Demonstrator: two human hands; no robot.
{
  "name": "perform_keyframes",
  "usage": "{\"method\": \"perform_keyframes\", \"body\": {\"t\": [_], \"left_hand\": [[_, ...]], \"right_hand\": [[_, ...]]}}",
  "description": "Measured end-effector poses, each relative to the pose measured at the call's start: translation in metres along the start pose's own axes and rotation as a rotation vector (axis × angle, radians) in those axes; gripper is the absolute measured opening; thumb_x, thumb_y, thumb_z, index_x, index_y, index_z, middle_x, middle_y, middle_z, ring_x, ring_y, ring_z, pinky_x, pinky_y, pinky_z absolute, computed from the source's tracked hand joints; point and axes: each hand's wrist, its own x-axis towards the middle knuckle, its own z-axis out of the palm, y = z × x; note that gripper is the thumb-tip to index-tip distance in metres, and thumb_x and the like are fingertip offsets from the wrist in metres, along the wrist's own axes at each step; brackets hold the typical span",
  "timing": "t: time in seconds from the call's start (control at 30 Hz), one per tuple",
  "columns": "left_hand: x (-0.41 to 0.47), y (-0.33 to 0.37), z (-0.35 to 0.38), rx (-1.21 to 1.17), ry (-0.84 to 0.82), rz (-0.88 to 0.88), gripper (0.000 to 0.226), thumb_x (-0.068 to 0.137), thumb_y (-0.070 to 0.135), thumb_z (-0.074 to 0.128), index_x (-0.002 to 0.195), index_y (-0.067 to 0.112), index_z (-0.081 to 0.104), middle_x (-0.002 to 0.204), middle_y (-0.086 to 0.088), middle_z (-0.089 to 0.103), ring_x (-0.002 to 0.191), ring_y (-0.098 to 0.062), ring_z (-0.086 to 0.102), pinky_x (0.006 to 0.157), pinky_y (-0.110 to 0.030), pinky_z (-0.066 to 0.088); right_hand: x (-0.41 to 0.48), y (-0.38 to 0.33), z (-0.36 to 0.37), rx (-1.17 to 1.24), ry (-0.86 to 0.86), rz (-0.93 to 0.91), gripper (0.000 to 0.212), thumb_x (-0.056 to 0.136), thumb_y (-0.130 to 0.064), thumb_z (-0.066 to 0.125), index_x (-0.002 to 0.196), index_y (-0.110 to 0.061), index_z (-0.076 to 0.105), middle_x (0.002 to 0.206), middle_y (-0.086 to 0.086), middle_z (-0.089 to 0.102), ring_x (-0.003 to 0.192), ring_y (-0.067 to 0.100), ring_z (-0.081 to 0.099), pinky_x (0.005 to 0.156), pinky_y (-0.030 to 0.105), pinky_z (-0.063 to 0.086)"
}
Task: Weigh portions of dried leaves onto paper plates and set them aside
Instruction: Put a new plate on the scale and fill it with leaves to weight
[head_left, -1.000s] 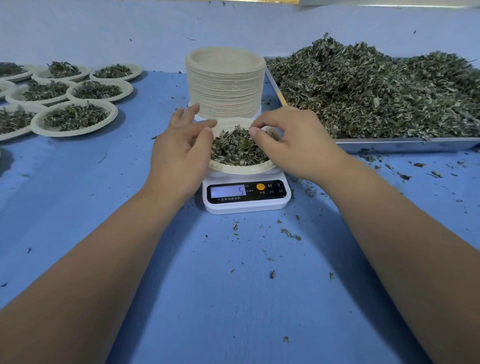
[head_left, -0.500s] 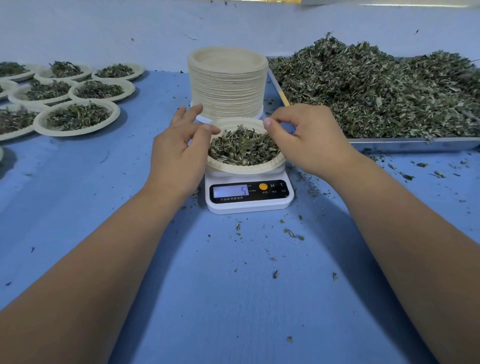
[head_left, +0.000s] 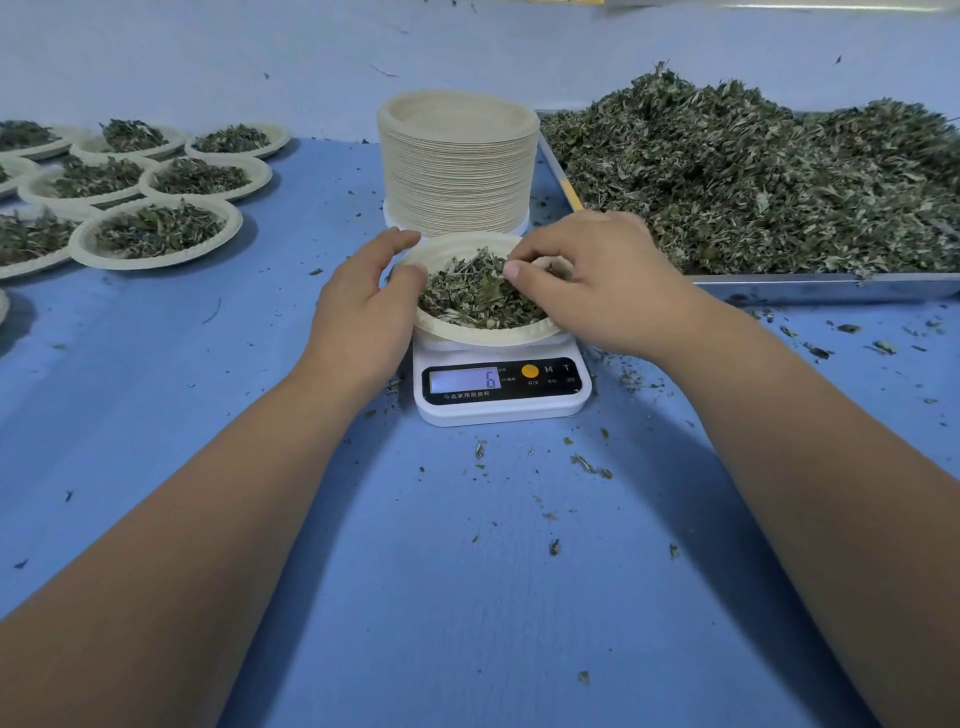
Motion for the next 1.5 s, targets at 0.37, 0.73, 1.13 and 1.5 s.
{"method": "perform_keyframes", "body": {"t": [0.37, 0.73, 1.13, 1.5], "left_hand": [[0.007, -0.004, 0.003, -0.011, 0.078, -0.032, 0.037, 0.104, 0.029, 0.045, 0.136, 0.031, 0.063, 0.121, 0.023, 0.058, 0.109, 0.007, 0.051, 0.081, -0.002, 0.032], [0.008, -0.007, 0.001, -0.008, 0.099, -0.031, 0.037, 0.102, 0.028, 0.044, 0.133, 0.033, 0.065, 0.103, 0.037, 0.052, 0.084, 0.040, 0.039, 0.076, -0.001, 0.032], [0.007, -0.005, 0.001, -0.037, 0.091, -0.047, 0.036, 0.103, 0.027, 0.043, 0.131, 0.031, 0.065, 0.107, 0.032, 0.055, 0.103, 0.016, 0.050, 0.084, -0.010, 0.036], [0.011, -0.010, 0.002, -0.067, 0.117, -0.037, 0.033, 0.101, 0.025, 0.044, 0.122, 0.033, 0.067, 0.104, 0.031, 0.058, 0.084, 0.034, 0.046, 0.070, 0.000, 0.035]], "right_hand": [[-0.010, 0.070, -0.001, -0.335, -0.165, 0.515, 0.061, 0.103, -0.062, 0.020, 0.092, -0.016, 0.058, 0.087, 0.009, 0.058, 0.084, 0.031, 0.054, 0.080, 0.045, 0.048], [-0.005, 0.070, 0.002, -0.304, 0.051, 0.341, 0.055, 0.104, -0.056, 0.031, 0.087, -0.012, 0.059, 0.088, 0.012, 0.058, 0.096, 0.038, 0.054, 0.071, 0.041, 0.044], [-0.004, 0.066, 0.005, -0.293, -0.018, 0.318, 0.061, 0.104, -0.052, 0.038, 0.057, -0.013, 0.043, 0.054, 0.010, 0.047, 0.052, 0.027, 0.045, 0.048, 0.028, 0.023], [-0.001, 0.070, 0.012, -0.223, 0.177, 0.353, 0.055, 0.107, -0.044, 0.035, 0.061, -0.014, 0.040, 0.056, 0.007, 0.046, 0.054, 0.030, 0.045, 0.048, 0.031, 0.022]]}}
